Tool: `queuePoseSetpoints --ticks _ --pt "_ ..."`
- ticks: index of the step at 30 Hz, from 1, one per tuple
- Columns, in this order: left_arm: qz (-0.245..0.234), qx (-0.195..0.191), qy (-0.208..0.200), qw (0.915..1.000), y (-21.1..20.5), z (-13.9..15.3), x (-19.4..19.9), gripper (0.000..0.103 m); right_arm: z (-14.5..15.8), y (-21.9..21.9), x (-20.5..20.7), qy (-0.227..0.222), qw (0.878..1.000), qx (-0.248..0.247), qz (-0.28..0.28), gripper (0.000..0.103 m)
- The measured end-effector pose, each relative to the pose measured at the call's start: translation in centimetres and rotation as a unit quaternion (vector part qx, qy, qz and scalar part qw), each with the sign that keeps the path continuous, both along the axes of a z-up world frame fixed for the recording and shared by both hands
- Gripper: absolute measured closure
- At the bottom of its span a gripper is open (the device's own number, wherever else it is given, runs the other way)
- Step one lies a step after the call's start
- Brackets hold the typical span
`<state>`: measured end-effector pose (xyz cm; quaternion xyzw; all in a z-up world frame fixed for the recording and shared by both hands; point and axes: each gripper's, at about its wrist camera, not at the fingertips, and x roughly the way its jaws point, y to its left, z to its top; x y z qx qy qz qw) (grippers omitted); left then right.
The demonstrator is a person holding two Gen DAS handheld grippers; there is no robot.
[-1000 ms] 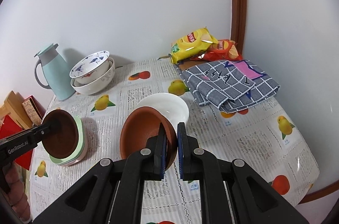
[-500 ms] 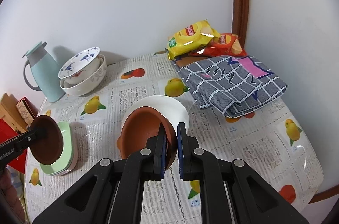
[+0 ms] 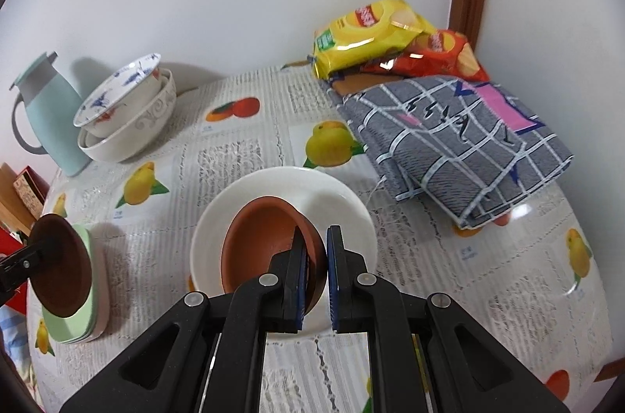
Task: Organize plates and bowls
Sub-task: 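Carry the brown bowl in the right tool over the white bowl while the left tool holds its bowl, then lower the brown bowl into the white bowl and open the right tool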
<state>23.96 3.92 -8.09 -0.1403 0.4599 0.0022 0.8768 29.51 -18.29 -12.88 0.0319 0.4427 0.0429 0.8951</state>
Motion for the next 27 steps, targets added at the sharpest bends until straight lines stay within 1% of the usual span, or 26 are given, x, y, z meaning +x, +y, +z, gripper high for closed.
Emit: queuePoseSetpoints --ticks 8,17,20,25,27 --pt "-0.009 0.004 0.011 0.9999 -0.6 -1.1 1.1 0.094 -1.9 0.2 1.5 0.020 1.000 -0.001 0.010 0.093" --pt "-0.016 0.009 0.018 0.9997 -1.1 -1.5 1.8 0.094 -2.8 0.2 2.4 0.036 0.999 0.011 0.019 0.093" --pt "-0.018 0.011 0.020 0.9996 -1.2 -1.6 2.0 0.094 -2.9 0.4 2.6 0.038 0.999 0.002 0.023 0.094" --pt "-0.017 0.010 0.024 0.9995 -1.1 -2.0 2.2 0.094 -3.3 1.6 2.7 0.042 0.997 -0.036 0.045 0.094" --pt "-0.016 0.010 0.027 0.9995 -1.0 -2.2 2.3 0.094 -3.4 1.7 2.7 0.043 0.997 -0.036 0.048 0.094"
